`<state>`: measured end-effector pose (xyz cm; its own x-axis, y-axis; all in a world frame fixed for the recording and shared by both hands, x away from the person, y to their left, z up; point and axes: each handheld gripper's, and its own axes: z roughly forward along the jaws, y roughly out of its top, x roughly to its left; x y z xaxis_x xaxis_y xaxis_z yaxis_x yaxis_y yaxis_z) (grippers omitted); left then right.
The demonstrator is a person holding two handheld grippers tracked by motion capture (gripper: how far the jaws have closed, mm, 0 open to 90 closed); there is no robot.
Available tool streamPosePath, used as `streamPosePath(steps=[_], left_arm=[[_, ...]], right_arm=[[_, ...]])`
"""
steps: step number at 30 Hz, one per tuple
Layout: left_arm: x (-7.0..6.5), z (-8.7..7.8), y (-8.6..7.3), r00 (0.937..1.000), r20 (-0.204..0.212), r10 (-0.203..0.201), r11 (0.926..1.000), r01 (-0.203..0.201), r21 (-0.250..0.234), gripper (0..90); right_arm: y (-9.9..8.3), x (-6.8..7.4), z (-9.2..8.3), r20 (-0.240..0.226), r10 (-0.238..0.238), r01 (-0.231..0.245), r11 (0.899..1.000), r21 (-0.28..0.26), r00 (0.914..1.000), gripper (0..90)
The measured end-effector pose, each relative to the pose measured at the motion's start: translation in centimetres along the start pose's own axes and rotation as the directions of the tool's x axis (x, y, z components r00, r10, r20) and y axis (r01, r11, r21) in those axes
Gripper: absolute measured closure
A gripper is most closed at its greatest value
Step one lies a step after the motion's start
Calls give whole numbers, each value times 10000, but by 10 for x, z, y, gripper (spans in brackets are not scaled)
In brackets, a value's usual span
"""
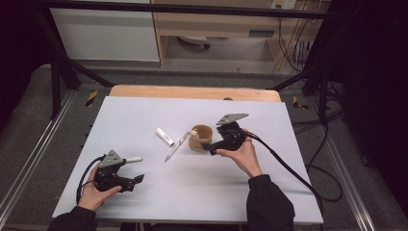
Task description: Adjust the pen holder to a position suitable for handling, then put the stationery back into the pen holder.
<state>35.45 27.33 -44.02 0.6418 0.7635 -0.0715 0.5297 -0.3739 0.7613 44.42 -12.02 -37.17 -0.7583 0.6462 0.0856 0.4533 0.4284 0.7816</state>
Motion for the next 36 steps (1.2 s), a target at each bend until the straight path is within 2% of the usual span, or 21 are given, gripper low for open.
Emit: streamPosePath(steps=[7,14,16,19,22,27,31,36], left_arm=[[-3,1,1,10000,49,47,10000,-47,58,39],[-6,3,5,9999,149,68,9999,-70,152,39],[-8,5,6,9997,205,105,9997,-110,223,39],[-11,8,8,9997,194,158,9994,-164,319,39],[-14,10,11,9997,152,188,9991,-194,375,39],[-16,14,17,9995,171,263,9984,-271,503,39],[-18,15,25,9996,47,295,9980,-297,551,39],[-22,18,34,9993,-9,381,9969,-379,686,40]], right_arm=[[-31,-4,-18,257,590,-596,9980,224,9979,17],[-64,-15,-34,393,1106,-1103,9939,-92,9931,6],[-76,-20,-40,460,1175,-1169,9930,-158,9920,6],[-83,-23,-44,504,1170,-1160,9930,-225,9918,6],[-96,-27,-48,470,1374,-1359,9901,-345,9894,5],[-114,-31,-53,576,1395,-1393,9902,-70,9885,6],[-122,-32,-59,627,1561,-1549,9877,-228,9858,6],[-128,-31,-64,595,1481,-1474,9889,-159,9872,6]])
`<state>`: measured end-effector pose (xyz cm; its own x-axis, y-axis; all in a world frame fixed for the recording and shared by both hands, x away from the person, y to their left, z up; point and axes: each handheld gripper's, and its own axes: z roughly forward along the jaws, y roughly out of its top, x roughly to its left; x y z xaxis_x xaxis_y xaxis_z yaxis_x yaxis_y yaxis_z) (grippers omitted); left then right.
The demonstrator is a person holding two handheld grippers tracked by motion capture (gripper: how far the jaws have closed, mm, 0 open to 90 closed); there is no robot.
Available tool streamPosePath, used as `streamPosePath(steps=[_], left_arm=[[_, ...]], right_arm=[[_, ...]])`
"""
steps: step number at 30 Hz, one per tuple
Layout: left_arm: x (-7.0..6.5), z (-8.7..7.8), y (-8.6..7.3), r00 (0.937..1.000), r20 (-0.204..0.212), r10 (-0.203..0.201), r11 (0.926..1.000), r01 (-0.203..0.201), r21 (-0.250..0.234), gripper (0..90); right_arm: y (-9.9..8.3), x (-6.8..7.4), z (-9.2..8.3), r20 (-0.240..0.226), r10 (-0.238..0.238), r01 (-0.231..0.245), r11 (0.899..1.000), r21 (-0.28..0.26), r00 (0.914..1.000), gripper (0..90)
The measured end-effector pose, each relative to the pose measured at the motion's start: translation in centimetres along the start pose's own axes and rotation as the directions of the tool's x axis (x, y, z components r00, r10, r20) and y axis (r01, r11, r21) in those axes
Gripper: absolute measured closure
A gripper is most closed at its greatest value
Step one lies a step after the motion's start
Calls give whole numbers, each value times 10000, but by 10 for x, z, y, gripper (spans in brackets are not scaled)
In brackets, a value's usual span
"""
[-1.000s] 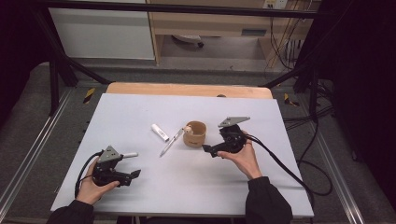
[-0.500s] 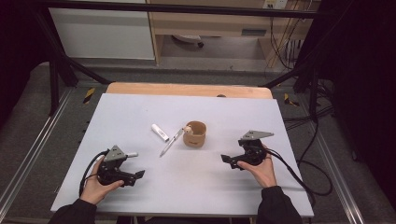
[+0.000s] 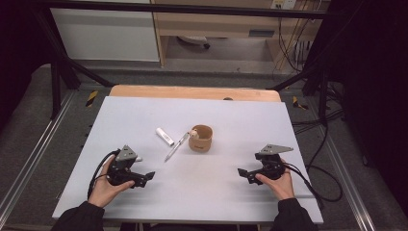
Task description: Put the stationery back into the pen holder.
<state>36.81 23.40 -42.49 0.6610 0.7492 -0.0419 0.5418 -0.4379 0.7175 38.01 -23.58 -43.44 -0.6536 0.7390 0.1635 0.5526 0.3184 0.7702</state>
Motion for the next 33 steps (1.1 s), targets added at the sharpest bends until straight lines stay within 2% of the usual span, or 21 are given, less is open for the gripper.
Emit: streamPosePath(steps=[15,21,26,30,31,33], left_arm=[[-6,16,36,9999,-128,101,9990,-96,430,60],[-11,29,47,10000,-73,43,9974,-38,722,117],[-15,39,55,9997,-228,20,9960,0,889,154],[-18,48,61,9999,-118,-5,9957,16,928,211],[-18,51,62,10000,-43,-16,9954,20,956,263],[-19,57,64,10000,-19,9,9944,-7,1058,280]], right_arm=[[-8,0,-4,49,-74,73,10000,63,10000,6],[-9,1,-4,49,-133,132,9998,153,9999,6],[-10,-1,-5,99,-76,75,9999,85,9999,6],[-10,-1,-5,80,-100,99,9999,103,9999,6],[-10,-1,-5,90,-90,89,9999,89,9999,6],[-10,-1,-5,85,-91,90,9999,81,9999,6]])
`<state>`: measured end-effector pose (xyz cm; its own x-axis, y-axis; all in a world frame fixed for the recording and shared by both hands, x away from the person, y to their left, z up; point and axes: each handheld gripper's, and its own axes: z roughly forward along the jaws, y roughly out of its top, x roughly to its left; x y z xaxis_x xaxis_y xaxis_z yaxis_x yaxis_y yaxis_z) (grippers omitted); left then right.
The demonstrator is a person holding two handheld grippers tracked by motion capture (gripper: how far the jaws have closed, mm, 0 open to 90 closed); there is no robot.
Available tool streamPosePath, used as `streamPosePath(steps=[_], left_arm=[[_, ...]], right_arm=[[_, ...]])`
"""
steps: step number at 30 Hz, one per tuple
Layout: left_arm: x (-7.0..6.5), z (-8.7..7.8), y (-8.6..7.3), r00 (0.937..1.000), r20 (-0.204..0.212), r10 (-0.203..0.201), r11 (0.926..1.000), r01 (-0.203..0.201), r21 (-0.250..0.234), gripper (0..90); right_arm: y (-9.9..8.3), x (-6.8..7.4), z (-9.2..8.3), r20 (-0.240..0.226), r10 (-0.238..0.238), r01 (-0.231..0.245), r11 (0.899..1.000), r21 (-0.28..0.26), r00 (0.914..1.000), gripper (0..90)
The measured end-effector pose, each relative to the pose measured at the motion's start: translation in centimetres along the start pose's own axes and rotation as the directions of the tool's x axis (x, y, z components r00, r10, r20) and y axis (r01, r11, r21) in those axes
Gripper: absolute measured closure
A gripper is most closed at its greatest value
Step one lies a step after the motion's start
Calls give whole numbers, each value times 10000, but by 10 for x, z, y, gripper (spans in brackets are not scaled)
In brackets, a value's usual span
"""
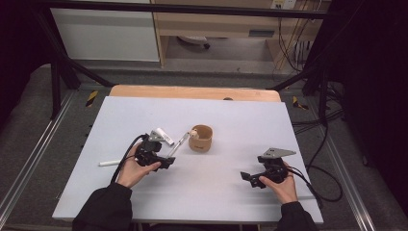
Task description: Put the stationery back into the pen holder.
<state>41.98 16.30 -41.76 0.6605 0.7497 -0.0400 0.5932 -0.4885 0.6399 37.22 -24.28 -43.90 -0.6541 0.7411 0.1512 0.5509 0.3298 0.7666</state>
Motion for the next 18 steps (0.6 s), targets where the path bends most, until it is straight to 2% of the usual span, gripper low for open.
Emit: streamPosePath(steps=[5,14,18], left_arm=[[-2,13,5,9999,-108,-17,9998,19,193,378],[1,23,10,9995,-231,-229,9991,237,347,566],[1,26,10,9990,-444,-84,9994,98,334,630]], right_arm=[[0,0,0,28,0,0,10000,31,10000,6],[0,0,0,19,-16,16,10000,57,10000,6],[0,0,0,11,-19,19,10000,62,10000,6]])
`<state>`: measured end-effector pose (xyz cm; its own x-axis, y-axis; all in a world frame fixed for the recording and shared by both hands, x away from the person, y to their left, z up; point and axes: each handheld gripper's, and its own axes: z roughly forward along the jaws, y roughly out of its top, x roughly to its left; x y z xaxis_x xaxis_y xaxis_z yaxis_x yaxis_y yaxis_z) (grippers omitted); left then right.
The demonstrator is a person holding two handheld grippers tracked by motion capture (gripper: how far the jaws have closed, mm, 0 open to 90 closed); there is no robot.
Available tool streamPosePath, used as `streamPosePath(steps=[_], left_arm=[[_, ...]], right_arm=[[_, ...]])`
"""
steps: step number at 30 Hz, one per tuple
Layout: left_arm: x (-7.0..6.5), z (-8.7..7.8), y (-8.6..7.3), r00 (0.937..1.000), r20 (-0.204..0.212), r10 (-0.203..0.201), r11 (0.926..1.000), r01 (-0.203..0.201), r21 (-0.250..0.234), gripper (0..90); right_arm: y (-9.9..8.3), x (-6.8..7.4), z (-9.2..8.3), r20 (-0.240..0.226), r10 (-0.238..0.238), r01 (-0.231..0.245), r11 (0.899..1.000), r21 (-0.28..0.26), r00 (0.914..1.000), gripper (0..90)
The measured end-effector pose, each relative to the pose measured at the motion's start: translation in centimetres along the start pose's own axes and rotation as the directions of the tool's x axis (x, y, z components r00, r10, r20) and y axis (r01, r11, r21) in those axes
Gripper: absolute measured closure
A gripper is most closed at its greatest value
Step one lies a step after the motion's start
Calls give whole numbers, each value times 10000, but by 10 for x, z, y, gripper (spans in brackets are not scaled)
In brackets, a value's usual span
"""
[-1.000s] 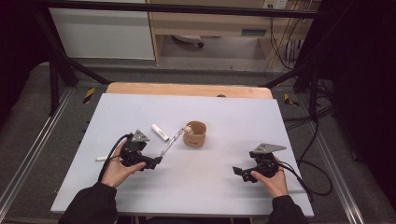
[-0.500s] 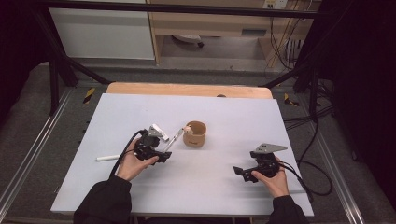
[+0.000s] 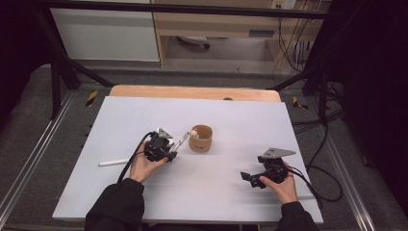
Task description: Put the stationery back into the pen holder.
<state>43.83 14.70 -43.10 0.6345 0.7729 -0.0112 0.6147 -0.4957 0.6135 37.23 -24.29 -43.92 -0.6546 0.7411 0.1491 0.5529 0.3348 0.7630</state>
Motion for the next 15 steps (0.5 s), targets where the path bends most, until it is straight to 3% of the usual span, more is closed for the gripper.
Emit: streamPosePath(steps=[15], left_arm=[[0,8,0,9994,-204,263,9996,-261,132,760]], right_arm=[[0,0,0,-42,10,-10,10000,-29,10000,6]])
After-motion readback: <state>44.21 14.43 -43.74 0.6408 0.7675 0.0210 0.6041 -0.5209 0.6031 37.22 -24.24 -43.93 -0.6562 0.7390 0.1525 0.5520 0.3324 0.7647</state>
